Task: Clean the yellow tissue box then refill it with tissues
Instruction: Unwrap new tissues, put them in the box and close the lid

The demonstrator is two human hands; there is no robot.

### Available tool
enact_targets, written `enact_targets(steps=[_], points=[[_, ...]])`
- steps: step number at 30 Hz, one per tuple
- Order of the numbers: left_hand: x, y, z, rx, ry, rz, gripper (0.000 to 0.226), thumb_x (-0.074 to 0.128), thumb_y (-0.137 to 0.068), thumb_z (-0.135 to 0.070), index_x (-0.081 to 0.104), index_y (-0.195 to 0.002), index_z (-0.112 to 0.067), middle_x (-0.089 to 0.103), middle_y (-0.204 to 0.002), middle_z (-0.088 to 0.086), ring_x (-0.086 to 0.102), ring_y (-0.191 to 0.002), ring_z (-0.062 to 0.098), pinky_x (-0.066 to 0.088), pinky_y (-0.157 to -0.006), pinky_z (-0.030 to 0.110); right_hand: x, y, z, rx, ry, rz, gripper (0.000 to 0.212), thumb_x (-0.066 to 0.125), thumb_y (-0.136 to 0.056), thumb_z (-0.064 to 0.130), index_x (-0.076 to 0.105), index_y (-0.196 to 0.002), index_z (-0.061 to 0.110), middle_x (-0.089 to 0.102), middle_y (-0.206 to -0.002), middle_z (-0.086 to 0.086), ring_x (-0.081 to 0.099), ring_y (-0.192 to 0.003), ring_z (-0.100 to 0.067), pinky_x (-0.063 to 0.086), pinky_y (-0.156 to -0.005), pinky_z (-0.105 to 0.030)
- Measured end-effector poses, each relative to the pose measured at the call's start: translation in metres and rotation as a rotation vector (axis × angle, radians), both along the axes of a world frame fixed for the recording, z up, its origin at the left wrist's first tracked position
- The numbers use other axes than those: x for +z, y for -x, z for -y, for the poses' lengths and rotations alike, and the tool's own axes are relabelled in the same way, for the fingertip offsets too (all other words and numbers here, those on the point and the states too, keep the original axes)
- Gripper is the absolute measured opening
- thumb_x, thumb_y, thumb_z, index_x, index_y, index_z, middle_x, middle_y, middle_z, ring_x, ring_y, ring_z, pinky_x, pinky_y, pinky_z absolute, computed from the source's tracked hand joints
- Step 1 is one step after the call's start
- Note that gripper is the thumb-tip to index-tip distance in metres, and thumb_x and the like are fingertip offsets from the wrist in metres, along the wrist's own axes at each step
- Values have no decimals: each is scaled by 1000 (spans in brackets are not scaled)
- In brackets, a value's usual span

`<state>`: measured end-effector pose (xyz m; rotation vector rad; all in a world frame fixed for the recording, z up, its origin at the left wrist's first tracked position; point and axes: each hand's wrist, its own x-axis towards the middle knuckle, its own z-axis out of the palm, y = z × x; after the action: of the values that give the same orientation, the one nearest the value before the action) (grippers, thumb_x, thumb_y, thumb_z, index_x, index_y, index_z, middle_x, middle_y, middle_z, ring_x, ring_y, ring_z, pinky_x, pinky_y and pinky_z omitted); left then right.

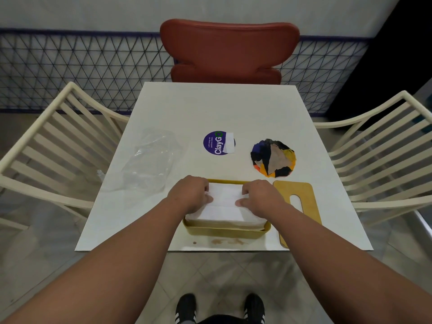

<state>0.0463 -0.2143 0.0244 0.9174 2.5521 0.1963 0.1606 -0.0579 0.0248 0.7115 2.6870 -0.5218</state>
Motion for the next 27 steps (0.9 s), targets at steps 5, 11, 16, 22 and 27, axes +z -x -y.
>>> enact_targets(steps=[5,11,16,22,27], points=[[-3,0,2,37,13,13,27,67,-85,-40,62,-104,-21,61,-103,3,54,-87,20,43,-69,28,-5,1,1,-4,-5,3,39,66,-86,42,61,-116,17,59,-115,-5,55,-104,-22,42,-77,-28],[3,0,5,-48,-39,-27,35,64,-85,-43,58,-113,-23,62,-110,-1,55,-97,19,47,-79,31,-5,-7,-6,9,-25,-97,39,63,-84,52,61,-106,19,56,-103,-1,55,-101,-20,40,-74,-28],[8,-4,0,-164,-88,-94,42,64,-84,-45,55,-122,-28,61,-113,-7,54,-104,18,42,-92,34,-1,-25,-21,-193,46,-494,39,48,-91,56,61,-88,20,58,-83,3,53,-79,-14,41,-64,-30],[8,-10,-8,-201,-89,-31,39,62,-87,-43,57,-122,-26,58,-121,-5,54,-109,17,40,-93,31,-47,-71,-63,-728,48,-354,41,55,-92,40,55,-116,6,61,-111,-13,58,-100,-29,43,-75,-33],[9,-11,-9,-171,-84,15,34,62,-88,-44,60,-117,-26,61,-118,-5,55,-105,17,45,-87,30,-84,-91,-61,-703,44,4,85,65,-75,65,42,-132,7,53,-127,-13,55,-112,-31,48,-87,-39]])
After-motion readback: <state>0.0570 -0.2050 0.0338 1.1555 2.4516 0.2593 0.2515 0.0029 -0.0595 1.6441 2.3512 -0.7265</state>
